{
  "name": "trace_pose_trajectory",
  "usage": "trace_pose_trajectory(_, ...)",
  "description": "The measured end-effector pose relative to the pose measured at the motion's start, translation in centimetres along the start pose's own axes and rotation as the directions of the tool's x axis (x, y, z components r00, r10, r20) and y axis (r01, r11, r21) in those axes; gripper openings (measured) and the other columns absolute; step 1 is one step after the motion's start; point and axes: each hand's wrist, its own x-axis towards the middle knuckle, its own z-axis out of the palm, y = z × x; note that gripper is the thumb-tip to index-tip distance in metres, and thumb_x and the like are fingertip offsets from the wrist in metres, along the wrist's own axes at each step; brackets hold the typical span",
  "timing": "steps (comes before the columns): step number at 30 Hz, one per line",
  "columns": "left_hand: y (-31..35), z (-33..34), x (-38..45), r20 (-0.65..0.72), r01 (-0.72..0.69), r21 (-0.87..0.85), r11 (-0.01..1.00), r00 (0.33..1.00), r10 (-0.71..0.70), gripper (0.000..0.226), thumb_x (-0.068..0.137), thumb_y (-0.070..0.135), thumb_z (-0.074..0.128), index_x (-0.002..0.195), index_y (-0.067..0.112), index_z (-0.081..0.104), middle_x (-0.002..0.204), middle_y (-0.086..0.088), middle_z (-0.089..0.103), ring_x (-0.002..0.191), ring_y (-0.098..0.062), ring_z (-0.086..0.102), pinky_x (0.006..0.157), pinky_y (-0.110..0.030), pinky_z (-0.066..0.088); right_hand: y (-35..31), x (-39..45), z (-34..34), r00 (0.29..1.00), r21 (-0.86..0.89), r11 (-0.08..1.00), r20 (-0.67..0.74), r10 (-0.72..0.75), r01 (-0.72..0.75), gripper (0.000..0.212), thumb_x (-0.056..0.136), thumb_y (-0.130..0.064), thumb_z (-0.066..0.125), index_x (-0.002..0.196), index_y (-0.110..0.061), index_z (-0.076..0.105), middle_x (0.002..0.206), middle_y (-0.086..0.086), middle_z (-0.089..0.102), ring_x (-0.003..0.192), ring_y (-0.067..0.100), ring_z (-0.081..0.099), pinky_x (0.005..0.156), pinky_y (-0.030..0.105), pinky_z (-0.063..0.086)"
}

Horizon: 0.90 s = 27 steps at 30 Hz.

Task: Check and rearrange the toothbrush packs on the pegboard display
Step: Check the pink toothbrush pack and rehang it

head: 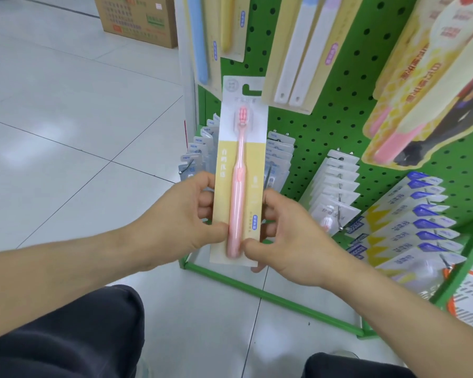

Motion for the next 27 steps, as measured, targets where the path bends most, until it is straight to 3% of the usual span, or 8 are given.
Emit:
trace_pose_trajectory(4, -0.4, 0.0, -0.3, 0.151, 0.076, 0.063, 0.995, 0.985, -0.085, 0.041, 0.086, -0.009, 0.067, 0.118, 0.014, 0.054, 0.098, -0.006, 0.078, 0.085, -0.025, 0.076, 0.079, -0.039, 0.063, 0.3, 0.1, -0.5, 1.0, 0.129, 0.991, -0.007, 0.03, -0.029, 0.042, 0.084, 0.011, 0.066, 0.117, -0.012, 0.056, 0.107, 0.017, 0.068, 0.085, 0.045, 0.066, 0.055, 0.034, 0.059)
trace_pose_trajectory(9, -0.7, 0.3, -0.5, 0.17, 0.083, 0.065, 0.994, 0.981, -0.093, 0.04, 0.087, -0.01, 0.066, 0.117, 0.013, 0.055, 0.1, -0.009, 0.077, 0.078, -0.029, 0.077, 0.075, -0.041, 0.063, 0.5, -0.2, -0.8, 0.998, 0.112, 0.993, 0.038, 0.041, -0.045, 0.054, 0.078, 0.014, 0.073, 0.12, -0.016, 0.056, 0.105, 0.015, 0.069, 0.081, 0.038, 0.068, 0.057, 0.033, 0.059)
trace_pose_trajectory(16, -0.6, 0.0, -0.4, 0.185, 0.101, 0.094, 0.99, 0.976, -0.117, 0.042, 0.084, -0.01, 0.07, 0.116, 0.013, 0.055, 0.095, -0.008, 0.077, 0.079, -0.029, 0.076, 0.079, -0.046, 0.062, 0.4, -0.1, -0.8, 0.999, 0.125, 0.991, 0.017, 0.042, -0.044, 0.038, 0.082, -0.002, 0.079, 0.114, -0.015, 0.063, 0.101, 0.011, 0.073, 0.071, 0.022, 0.066, 0.058, 0.035, 0.059)
trace_pose_trajectory(22, -0.8, 0.3, -0.7, 0.206, 0.039, 0.183, 0.982, 0.976, -0.077, 0.037, 0.084, -0.004, 0.072, 0.111, 0.016, 0.056, 0.088, -0.004, 0.077, 0.076, -0.024, 0.076, 0.076, -0.043, 0.063, 0.6, -0.1, -0.8, 0.994, 0.07, 0.996, -0.089, 0.063, -0.057, 0.038, 0.072, -0.015, 0.09, 0.104, -0.013, 0.069, 0.09, 0.009, 0.076, 0.075, 0.034, 0.071, 0.056, 0.038, 0.06)
trace_pose_trajectory(27, -1.3, 0.9, -1.3, 0.324, -0.022, 0.309, 0.951, 0.943, -0.083, 0.034, 0.088, 0.006, 0.071, 0.111, 0.025, 0.055, 0.084, -0.002, 0.077, 0.074, -0.022, 0.072, 0.078, -0.04, 0.061, -0.2, 0.0, -2.1, 0.98, 0.242, 0.969, -0.18, 0.09, -0.044, 0.028, 0.079, -0.015, 0.083, 0.103, -0.007, 0.071, 0.09, 0.008, 0.078, 0.077, 0.028, 0.076, 0.057, 0.031, 0.059)
